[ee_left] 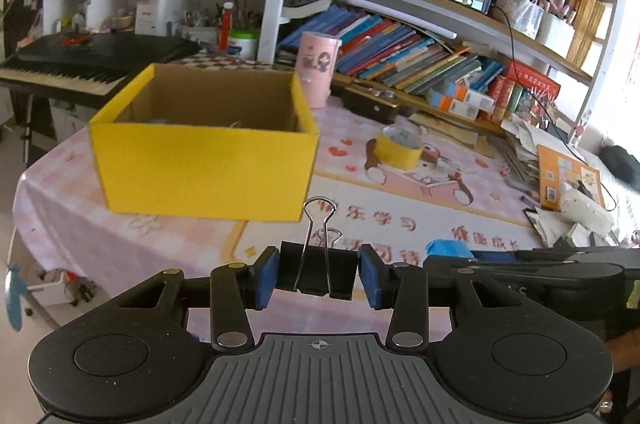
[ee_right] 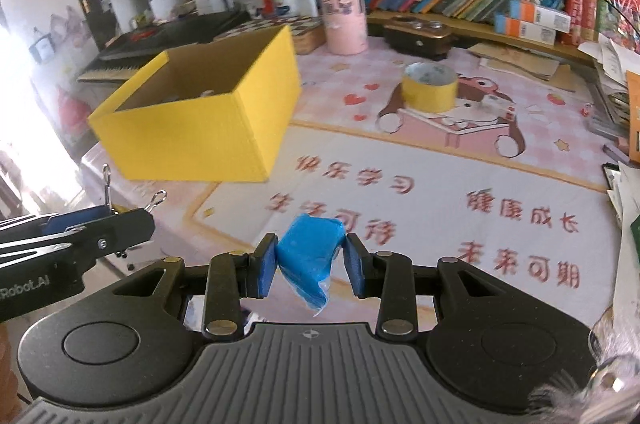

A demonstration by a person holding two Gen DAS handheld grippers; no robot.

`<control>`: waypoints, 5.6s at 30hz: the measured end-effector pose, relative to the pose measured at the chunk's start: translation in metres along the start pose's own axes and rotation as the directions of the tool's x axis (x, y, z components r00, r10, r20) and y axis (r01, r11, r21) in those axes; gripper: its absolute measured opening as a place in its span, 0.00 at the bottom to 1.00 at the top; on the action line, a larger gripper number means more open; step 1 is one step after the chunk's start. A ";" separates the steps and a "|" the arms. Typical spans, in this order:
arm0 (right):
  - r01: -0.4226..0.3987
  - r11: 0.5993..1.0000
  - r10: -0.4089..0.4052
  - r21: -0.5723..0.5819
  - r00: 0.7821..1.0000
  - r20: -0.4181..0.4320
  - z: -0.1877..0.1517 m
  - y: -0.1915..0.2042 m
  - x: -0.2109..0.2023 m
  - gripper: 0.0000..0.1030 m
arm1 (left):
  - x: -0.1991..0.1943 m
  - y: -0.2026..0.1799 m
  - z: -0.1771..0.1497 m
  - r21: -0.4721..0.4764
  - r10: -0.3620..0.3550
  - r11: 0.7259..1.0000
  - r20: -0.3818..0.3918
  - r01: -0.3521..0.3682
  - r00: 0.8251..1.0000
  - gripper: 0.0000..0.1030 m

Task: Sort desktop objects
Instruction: 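Lift the binder clip and blue eraser and carry both toward the yellow box, then lower both tools into the yellow box and open them to release, then withdraw both open tools up out of the yellow box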

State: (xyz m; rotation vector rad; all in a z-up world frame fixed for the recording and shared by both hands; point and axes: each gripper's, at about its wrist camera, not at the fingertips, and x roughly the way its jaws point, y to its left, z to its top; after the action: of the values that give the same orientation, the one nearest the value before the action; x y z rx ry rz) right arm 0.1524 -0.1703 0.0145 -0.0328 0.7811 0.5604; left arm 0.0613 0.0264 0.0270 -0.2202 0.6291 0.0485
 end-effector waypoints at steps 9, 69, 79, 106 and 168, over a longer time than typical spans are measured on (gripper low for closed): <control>0.016 1.000 -0.016 0.004 1.000 0.008 -0.020 0.047 -0.011 0.32 | -0.029 0.032 -0.012 0.015 -0.016 1.000 0.005 0.015 1.000 0.40; -0.098 0.986 0.103 -0.133 0.994 0.031 0.035 0.150 0.056 0.32 | -0.026 0.132 0.026 -0.035 0.102 0.994 0.085 -0.099 0.991 0.40; -0.107 0.986 0.123 -0.130 0.985 0.122 0.105 0.120 0.085 0.32 | 0.019 0.118 0.085 -0.021 0.115 0.993 0.157 -0.113 0.981 0.40; -0.120 0.818 0.067 -0.563 0.991 -0.115 0.192 0.105 0.250 0.32 | 0.195 0.138 0.160 0.054 0.142 0.989 -0.154 -0.136 0.978 0.40; 0.143 0.978 -0.105 -0.154 0.968 0.229 0.039 0.105 0.039 0.72 | -0.005 0.094 0.043 -0.035 0.199 0.980 0.143 -0.196 0.970 0.71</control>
State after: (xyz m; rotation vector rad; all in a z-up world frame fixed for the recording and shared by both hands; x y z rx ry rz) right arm 0.1490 -0.0535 0.0346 -0.1731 0.5100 0.5002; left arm 0.0715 0.1277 0.0461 -0.1715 0.5026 0.2608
